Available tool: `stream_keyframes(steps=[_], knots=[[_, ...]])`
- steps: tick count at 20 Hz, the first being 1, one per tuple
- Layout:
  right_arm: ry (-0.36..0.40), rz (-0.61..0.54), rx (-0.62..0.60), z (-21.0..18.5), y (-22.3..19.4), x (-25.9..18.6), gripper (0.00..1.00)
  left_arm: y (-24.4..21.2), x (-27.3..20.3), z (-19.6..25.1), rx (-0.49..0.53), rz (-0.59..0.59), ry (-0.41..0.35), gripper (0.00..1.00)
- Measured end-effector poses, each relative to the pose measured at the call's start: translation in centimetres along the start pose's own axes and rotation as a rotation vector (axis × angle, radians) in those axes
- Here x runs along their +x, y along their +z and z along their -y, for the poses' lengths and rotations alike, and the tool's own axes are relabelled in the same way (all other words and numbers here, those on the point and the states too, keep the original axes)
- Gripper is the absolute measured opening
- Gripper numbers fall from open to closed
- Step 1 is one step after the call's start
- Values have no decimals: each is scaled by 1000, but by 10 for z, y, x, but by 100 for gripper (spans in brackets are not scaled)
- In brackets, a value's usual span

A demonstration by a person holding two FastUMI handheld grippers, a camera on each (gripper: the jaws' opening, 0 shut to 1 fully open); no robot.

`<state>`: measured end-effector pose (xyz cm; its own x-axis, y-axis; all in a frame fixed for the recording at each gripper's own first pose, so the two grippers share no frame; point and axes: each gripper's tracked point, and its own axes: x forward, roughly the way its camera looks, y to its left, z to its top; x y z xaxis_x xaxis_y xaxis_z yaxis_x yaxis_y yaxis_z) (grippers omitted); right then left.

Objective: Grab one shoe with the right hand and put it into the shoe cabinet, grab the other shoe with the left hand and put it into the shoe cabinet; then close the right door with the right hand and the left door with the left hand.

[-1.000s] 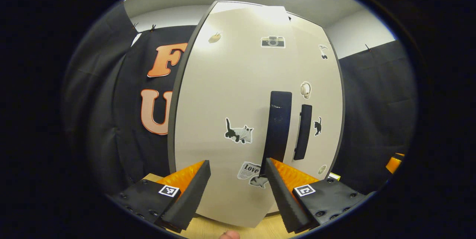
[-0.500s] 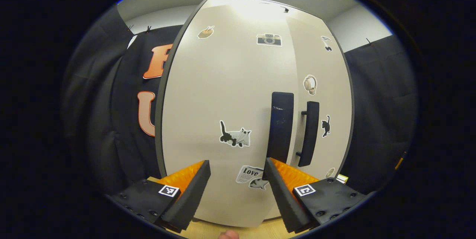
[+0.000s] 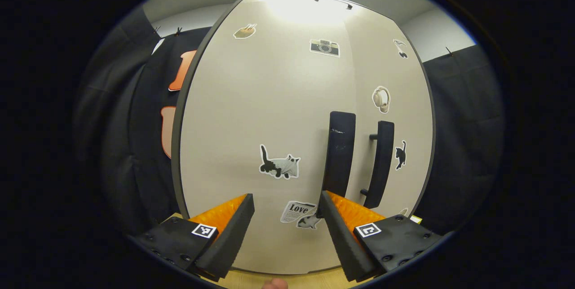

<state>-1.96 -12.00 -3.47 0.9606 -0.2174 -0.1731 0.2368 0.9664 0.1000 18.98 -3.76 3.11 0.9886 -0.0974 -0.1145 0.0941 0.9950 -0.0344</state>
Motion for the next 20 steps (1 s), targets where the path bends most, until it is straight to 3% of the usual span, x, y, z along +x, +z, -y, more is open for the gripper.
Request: stream_keyframes(steps=[3, 13, 20], knots=[[18, -17, 7, -5, -7, 4, 92, 1, -14, -7, -15, 11, 10, 97], [125, -26, 3, -40, -12, 15, 92, 8, -135, -52, 63, 85, 102, 96], [177, -34, -6, -60, -18, 6, 92, -10, -194, -53, 59, 96, 119, 96]])
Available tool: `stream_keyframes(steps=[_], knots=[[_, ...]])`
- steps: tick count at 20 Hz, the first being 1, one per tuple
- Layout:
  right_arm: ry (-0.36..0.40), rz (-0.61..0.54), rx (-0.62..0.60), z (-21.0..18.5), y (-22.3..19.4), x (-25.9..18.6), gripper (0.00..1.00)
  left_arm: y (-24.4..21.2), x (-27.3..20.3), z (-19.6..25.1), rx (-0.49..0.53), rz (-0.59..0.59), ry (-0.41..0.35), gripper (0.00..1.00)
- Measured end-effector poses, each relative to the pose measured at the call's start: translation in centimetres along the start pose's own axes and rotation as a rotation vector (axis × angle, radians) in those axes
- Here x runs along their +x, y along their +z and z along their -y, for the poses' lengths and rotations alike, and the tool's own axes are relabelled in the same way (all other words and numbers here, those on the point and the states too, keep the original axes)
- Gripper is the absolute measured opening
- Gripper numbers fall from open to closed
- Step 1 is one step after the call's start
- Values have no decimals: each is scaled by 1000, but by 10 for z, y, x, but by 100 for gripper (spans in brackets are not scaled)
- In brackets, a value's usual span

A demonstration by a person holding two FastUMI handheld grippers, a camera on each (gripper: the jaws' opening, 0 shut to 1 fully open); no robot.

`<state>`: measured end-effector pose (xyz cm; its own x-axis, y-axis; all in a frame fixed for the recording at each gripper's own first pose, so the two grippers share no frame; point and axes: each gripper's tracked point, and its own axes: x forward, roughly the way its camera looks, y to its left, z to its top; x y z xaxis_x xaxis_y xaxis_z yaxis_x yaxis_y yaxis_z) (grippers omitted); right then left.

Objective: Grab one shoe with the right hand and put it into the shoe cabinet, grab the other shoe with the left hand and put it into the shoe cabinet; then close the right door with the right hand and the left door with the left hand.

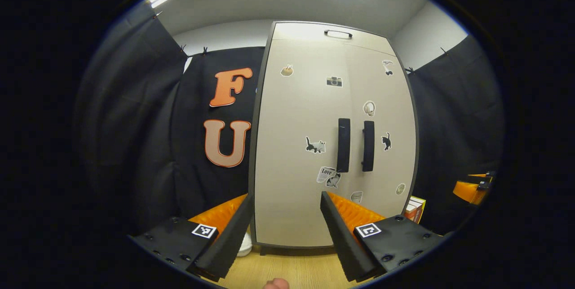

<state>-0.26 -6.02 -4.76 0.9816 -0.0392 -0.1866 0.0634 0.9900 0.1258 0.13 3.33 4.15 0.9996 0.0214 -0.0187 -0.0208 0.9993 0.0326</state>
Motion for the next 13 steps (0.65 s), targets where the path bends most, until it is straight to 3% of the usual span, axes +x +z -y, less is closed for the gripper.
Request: stream_keyframes(steps=[13], knots=[[77, 18, -53, -29, -12, -24, 92, -37, -49, 14, -18, -11, 26, 97]])
